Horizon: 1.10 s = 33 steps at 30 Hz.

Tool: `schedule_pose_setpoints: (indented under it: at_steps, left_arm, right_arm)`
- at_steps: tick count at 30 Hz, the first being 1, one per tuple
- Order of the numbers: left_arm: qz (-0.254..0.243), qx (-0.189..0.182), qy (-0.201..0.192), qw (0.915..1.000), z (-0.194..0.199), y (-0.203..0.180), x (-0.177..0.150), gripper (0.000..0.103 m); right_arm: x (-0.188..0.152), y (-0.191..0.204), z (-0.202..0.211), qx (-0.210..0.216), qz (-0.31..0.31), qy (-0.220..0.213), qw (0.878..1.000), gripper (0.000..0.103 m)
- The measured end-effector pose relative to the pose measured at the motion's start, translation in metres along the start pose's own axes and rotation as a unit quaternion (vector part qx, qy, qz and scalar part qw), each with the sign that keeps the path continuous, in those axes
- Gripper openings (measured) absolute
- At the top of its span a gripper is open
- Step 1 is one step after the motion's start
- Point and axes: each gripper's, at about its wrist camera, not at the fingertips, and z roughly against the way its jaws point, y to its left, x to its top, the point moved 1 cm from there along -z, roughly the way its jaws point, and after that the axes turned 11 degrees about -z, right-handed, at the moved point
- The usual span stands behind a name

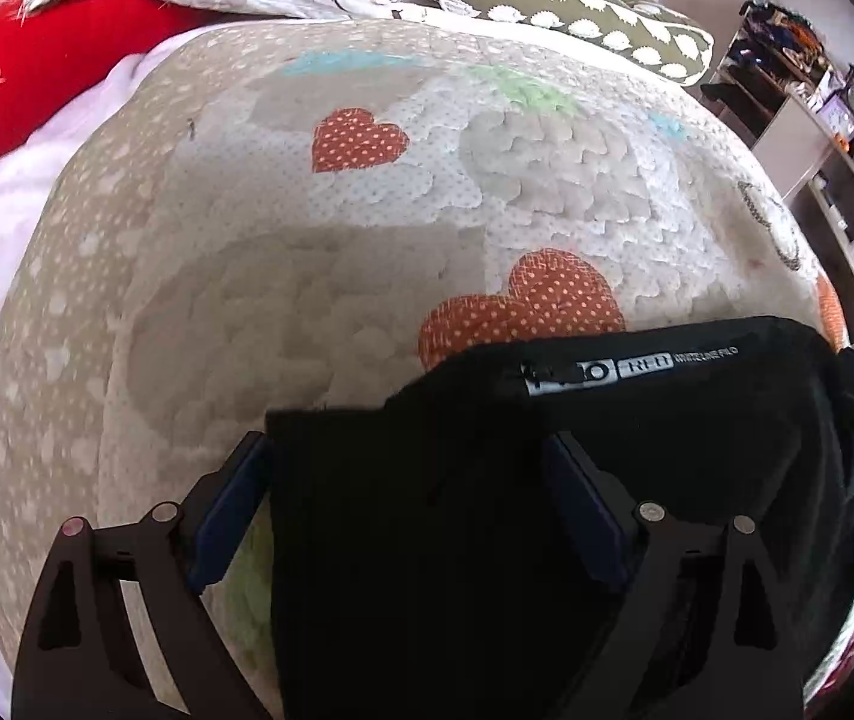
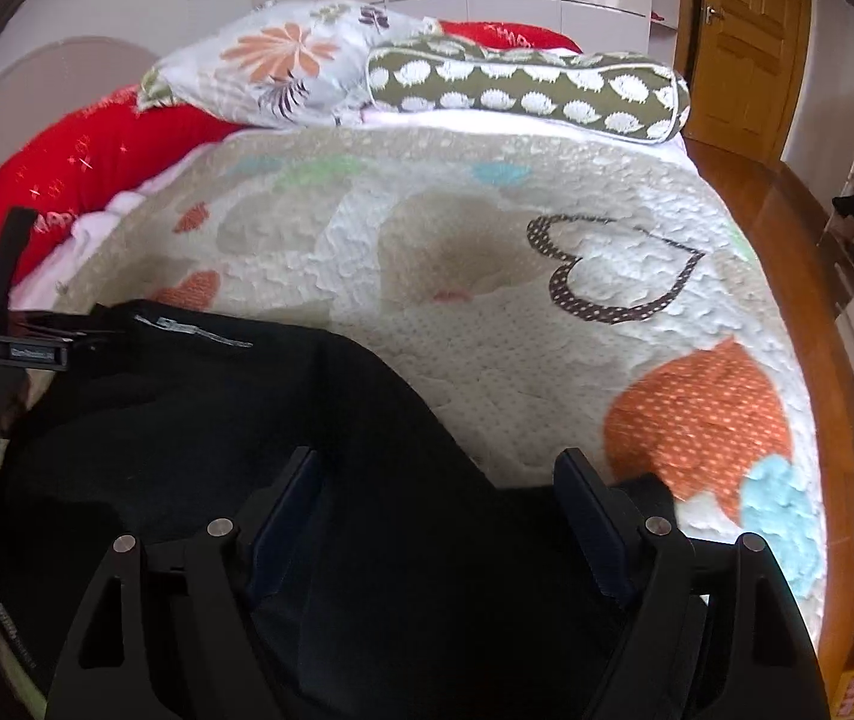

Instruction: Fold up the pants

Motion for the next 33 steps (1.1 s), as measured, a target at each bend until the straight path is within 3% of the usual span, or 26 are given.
schedule_pose_setpoints:
  at_steps: [1, 2, 3, 5, 8, 11, 14, 17, 19, 23, 27, 31, 33]
  left_arm:
    - [-0.001, 0.007, -0.006, 1.0, 0.0, -0.001, 0.0, 0.091]
    - [-0.006, 0.01, -0.011, 0.9999, 0.0, -0.003, 0.0, 0.082]
    - [-0.012, 0.006, -0.017, 0.9998, 0.002, -0.006, 0.001, 0.06]
    - [-0.028, -0.02, -0.033, 0.9989, 0.009, -0.012, 0.001, 0.033]
    - [-0.043, -0.011, -0.045, 0.998, 0.024, -0.019, 0.003, 0.025]
    - [-0.047, -0.023, -0.096, 0.994, 0.062, -0.022, 0.002, 0.024]
    - [-0.041, -0.039, -0.159, 0.9857, 0.113, -0.02, -0.002, 0.024]
    - [-0.047, -0.037, -0.221, 0.9734, 0.163, -0.017, -0.019, 0.024]
    - [-0.045, -0.043, -0.246, 0.9673, 0.184, -0.014, -0.038, 0.025]
    - [-0.042, -0.036, -0.253, 0.9659, 0.196, -0.015, -0.08, 0.025]
    - [-0.025, -0.038, -0.242, 0.9692, 0.193, -0.013, -0.128, 0.026]
    - [0.001, -0.065, -0.225, 0.9723, 0.182, -0.007, -0.169, 0.028]
    - [-0.003, -0.059, -0.205, 0.977, 0.171, -0.009, -0.186, 0.031]
  right_arm:
    - [-0.002, 0.002, -0.004, -0.003, -0.001, 0.006, 1.0, 0.032]
    - [-0.004, 0.003, -0.004, -0.008, 0.002, 0.007, 1.0, 0.02]
    - [-0.005, 0.006, -0.001, -0.001, 0.003, 0.002, 1.0, 0.014]
    - [-0.007, 0.014, 0.017, -0.009, 0.024, -0.027, 0.999, 0.011]
    - [-0.003, 0.024, 0.058, -0.018, 0.047, -0.088, 0.995, 0.01]
    - [0.0, 0.032, 0.108, -0.035, 0.072, -0.166, 0.983, 0.01]
    - [-0.01, 0.044, 0.147, -0.055, 0.119, -0.238, 0.962, 0.011]
    - [-0.04, 0.052, 0.169, -0.076, 0.17, -0.274, 0.944, 0.011]
    - [-0.064, 0.055, 0.173, -0.064, 0.182, -0.26, 0.946, 0.011]
    - [-0.116, 0.069, 0.174, -0.047, 0.218, -0.226, 0.948, 0.011]
    - [-0.16, 0.083, 0.173, -0.014, 0.229, -0.176, 0.957, 0.011]
    - [-0.198, 0.096, 0.167, -0.013, 0.253, -0.136, 0.958, 0.011]
    - [-0.214, 0.098, 0.162, -0.01, 0.261, -0.116, 0.958, 0.011]
